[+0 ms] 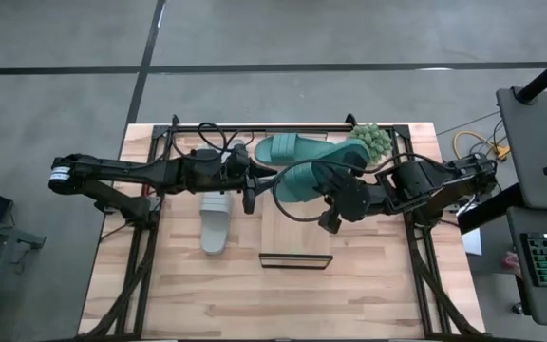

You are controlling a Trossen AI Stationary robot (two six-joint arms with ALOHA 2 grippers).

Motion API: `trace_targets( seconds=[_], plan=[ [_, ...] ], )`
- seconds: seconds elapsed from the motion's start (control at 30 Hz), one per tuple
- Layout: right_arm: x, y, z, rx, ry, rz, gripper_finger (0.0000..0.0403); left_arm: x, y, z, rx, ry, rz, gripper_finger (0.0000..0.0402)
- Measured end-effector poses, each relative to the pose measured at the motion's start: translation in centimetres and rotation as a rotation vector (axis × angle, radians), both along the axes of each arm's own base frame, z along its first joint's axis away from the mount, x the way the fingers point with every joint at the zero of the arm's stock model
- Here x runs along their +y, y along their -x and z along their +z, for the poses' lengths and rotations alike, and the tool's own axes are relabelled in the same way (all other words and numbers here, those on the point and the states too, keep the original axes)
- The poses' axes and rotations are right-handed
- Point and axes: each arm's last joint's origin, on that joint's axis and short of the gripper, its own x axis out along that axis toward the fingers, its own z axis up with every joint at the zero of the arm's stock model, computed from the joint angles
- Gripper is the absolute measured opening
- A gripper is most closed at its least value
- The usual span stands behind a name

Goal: Pick and place slides into the shelf
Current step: Put the green slide on the shelf

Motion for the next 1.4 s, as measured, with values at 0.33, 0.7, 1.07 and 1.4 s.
trace_targets(
  seconds=[0.33, 0.7, 1.07, 1.4],
  plan=[
    [-0.6, 1.4, 0.4, 0.002, -0.013, -0.078, 0.0009, 0.1, 0.1, 0.3, 0.011, -0.138, 0.008, 0.0117],
    [-0.7, 1.8, 0.4, -0.006, -0.052, -0.122, 0.0009, 0.5, 2.9, 2.8, 0.004, -0.454, 0.135, 0.0116],
    [-0.9, 2.3, 0.0, -0.038, -0.130, -0.270, 0.0009, 1.0, 10.2, 7.2, -0.166, -0.467, 0.325, 0.0116],
    [-2.3, 2.4, -0.2, -0.049, -0.151, -0.403, 0.0008, 1.0, 13.9, 7.0, -0.099, -0.476, 0.314, 0.0116]
  ],
)
